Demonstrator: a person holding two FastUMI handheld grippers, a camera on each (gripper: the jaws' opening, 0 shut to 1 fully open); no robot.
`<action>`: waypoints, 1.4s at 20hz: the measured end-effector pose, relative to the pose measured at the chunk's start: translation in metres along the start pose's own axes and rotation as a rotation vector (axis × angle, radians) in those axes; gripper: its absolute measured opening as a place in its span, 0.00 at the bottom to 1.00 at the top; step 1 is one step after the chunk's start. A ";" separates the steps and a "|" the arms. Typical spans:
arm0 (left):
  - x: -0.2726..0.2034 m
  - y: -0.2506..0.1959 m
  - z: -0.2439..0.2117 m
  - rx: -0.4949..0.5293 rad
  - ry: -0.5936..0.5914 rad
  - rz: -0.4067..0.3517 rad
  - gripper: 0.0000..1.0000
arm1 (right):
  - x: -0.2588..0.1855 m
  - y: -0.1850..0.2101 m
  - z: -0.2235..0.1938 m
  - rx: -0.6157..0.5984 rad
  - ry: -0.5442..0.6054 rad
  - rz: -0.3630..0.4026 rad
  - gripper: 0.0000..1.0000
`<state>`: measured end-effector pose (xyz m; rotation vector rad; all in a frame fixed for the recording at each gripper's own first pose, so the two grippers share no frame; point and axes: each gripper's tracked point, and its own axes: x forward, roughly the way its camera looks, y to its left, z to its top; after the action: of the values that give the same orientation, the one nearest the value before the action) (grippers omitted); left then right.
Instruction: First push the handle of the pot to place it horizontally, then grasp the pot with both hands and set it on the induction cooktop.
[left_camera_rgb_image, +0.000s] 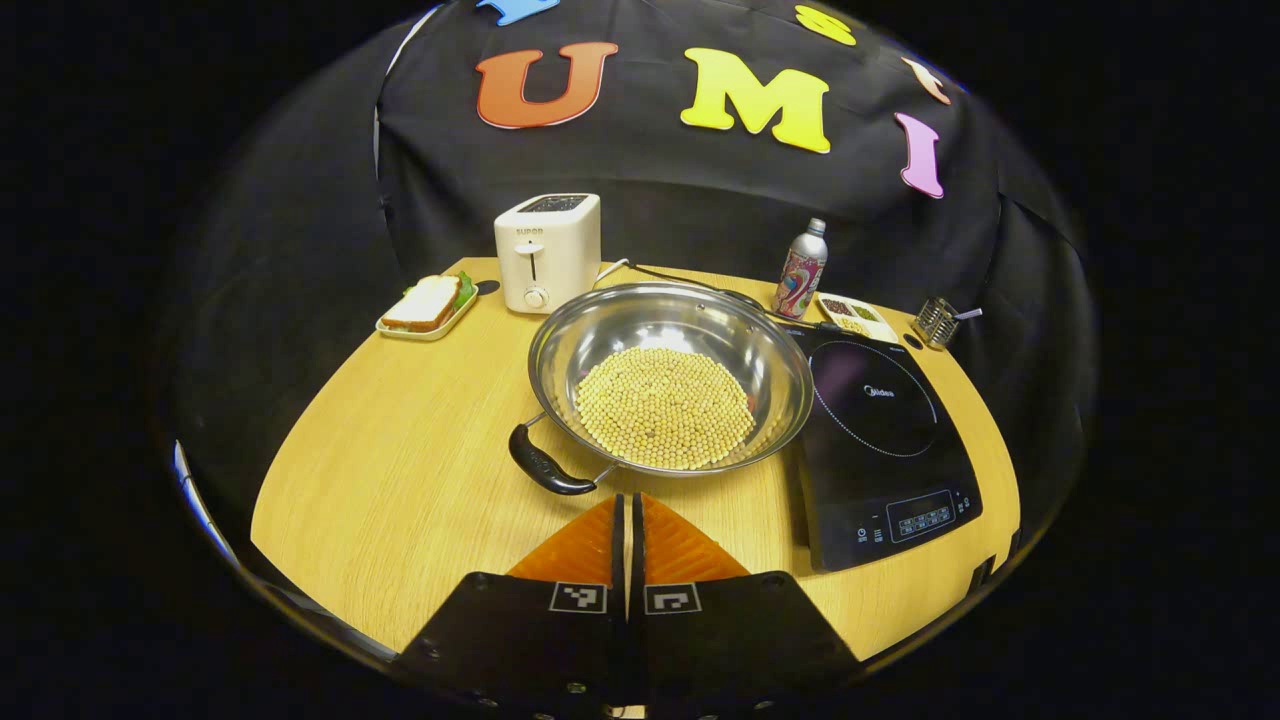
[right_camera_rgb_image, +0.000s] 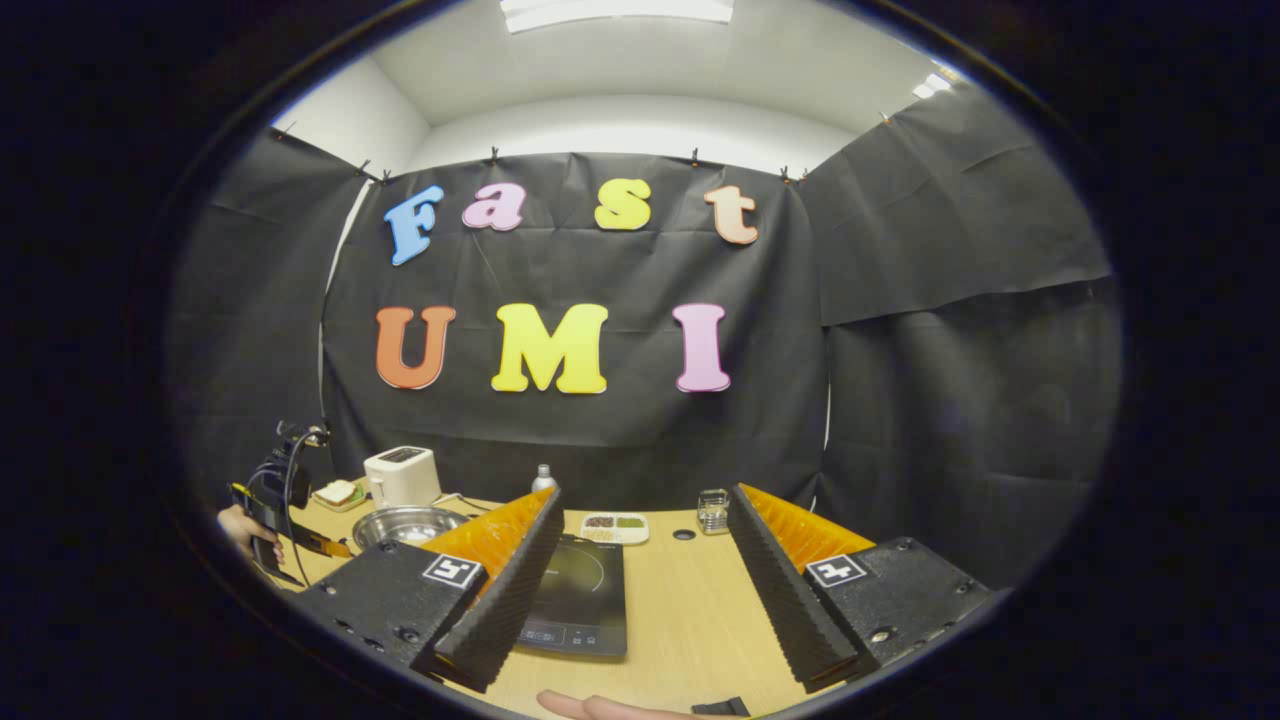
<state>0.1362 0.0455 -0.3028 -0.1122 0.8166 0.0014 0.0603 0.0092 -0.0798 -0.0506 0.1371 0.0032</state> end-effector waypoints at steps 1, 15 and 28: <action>0.006 -0.001 -0.002 -0.006 0.018 -0.006 0.00 | 0.003 0.001 -0.001 -0.006 0.005 0.000 1.00; 0.056 0.018 -0.005 -0.006 0.154 0.022 0.00 | 0.060 0.000 -0.005 -0.005 0.028 0.007 1.00; 0.081 0.069 0.008 0.046 0.155 0.102 0.00 | 0.094 0.017 -0.016 0.026 0.066 -0.006 1.00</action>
<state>0.1950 0.1113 -0.3629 -0.0275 0.9761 0.0712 0.1512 0.0254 -0.1089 -0.0256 0.2029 -0.0060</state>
